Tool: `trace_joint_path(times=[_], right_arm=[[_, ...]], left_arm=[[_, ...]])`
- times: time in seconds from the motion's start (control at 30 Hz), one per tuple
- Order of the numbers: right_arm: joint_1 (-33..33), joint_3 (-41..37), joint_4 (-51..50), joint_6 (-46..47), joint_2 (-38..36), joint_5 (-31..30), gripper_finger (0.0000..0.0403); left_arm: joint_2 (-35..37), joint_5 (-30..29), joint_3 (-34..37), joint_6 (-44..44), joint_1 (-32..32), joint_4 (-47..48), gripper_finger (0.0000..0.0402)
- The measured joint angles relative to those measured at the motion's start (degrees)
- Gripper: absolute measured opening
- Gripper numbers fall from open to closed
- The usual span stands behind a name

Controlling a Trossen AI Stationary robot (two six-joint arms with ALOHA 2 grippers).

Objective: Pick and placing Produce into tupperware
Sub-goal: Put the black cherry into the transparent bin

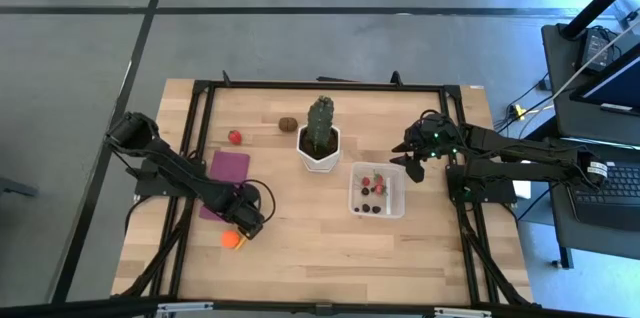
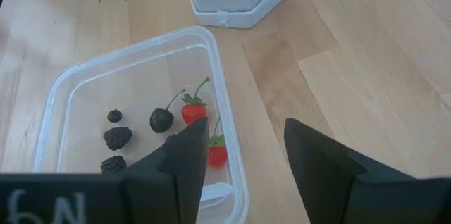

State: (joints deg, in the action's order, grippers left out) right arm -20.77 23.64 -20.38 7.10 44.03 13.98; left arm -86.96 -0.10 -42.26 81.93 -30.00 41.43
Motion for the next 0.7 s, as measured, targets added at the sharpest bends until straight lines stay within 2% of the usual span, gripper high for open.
trace_joint_path(times=[0.7], right_arm=[[0.01, 0.0, 0.0, -0.07, 0.0, 0.0, 0.0188]], left_arm=[[0.02, -0.37, 0.14, -0.02, 0.0, 0.11, 0.0174]])
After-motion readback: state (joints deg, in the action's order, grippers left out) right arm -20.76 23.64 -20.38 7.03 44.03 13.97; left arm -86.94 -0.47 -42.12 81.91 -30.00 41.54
